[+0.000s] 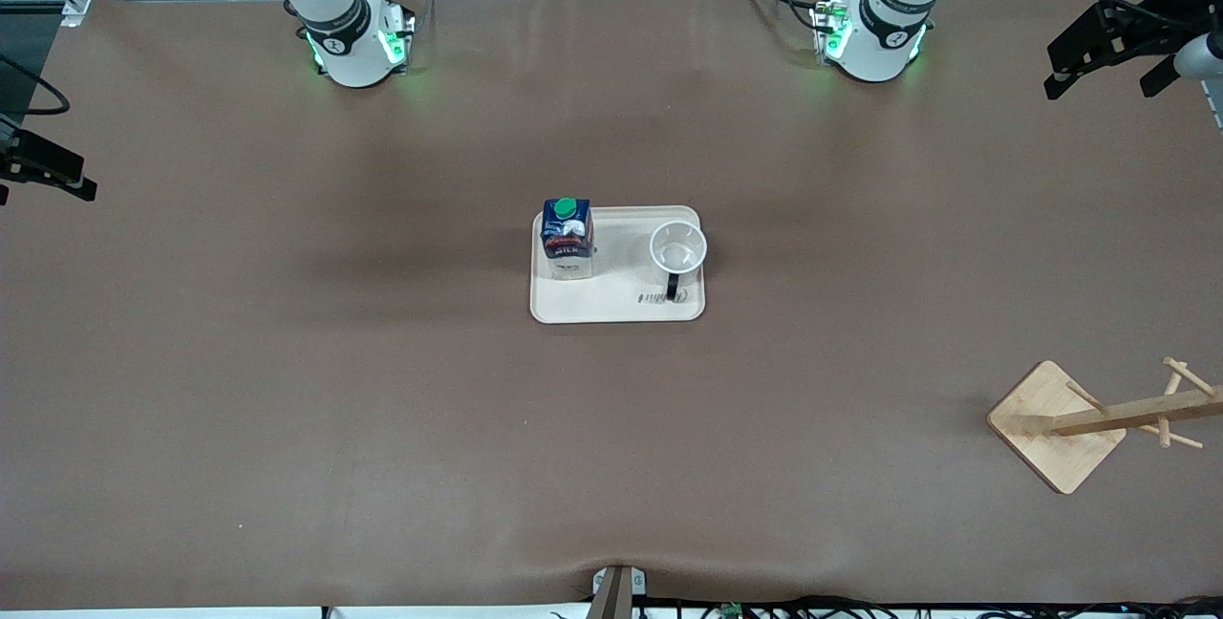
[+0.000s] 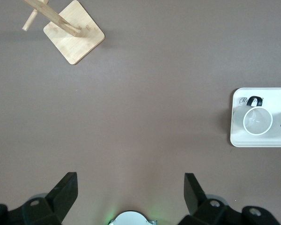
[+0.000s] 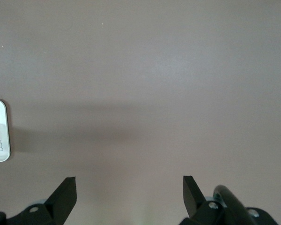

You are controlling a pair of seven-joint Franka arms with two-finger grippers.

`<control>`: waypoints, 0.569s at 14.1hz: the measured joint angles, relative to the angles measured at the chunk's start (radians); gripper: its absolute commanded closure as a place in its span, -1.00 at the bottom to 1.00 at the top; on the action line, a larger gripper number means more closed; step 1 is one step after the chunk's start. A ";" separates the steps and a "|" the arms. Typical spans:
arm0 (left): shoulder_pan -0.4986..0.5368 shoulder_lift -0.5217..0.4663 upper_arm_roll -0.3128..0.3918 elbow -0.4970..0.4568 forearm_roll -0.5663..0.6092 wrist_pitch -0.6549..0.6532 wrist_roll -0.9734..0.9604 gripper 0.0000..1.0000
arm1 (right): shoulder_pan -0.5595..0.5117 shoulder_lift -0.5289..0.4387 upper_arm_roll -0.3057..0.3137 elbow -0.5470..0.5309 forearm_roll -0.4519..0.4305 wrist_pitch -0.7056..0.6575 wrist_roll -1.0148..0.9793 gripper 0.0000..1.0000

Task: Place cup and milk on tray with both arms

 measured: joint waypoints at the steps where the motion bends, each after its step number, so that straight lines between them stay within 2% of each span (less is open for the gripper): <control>1: 0.000 0.000 0.000 0.000 0.000 0.004 0.000 -1.00 | 0.004 -0.010 0.007 -0.011 -0.009 0.008 0.000 -1.00; 8: 0.018 0.000 0.006 -0.027 0.000 0.082 0.001 -1.00 | 0.012 -0.085 0.018 -0.134 -0.028 0.100 0.000 -1.00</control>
